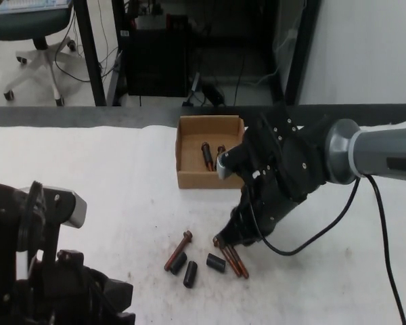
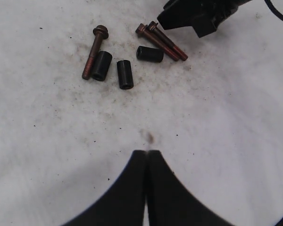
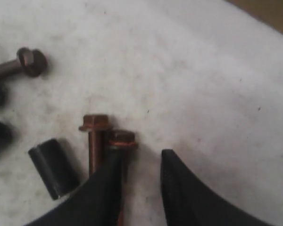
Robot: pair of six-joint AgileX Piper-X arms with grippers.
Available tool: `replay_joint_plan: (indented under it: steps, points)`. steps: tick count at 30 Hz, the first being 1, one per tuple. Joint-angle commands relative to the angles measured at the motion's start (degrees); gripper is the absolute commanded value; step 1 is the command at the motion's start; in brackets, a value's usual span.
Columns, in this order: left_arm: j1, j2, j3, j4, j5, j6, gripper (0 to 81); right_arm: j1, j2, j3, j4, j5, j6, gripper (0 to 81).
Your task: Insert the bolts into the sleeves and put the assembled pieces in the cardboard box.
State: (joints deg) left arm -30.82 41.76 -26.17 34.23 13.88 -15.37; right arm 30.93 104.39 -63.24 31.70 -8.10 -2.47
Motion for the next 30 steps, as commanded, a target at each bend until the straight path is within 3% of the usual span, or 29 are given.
replay_joint_plan:
  steps: [1,14,30]
  points:
    - [-0.2,0.2,-0.1,-0.2,-0.1,-0.1,0.2,-0.2,-1.3,-0.7,4.0,-2.8,-0.2,26.8]
    - [-0.2,0.2,-0.1,-0.2,-0.1,-0.1,0.2,-0.2,-0.5,-0.5,0.6,0.5,-0.2,26.8]
    - [-0.2,0.2,-0.1,-0.2,-0.1,-0.1,0.2,-0.2,2.1,-0.6,0.7,-1.6,-0.1,26.8]
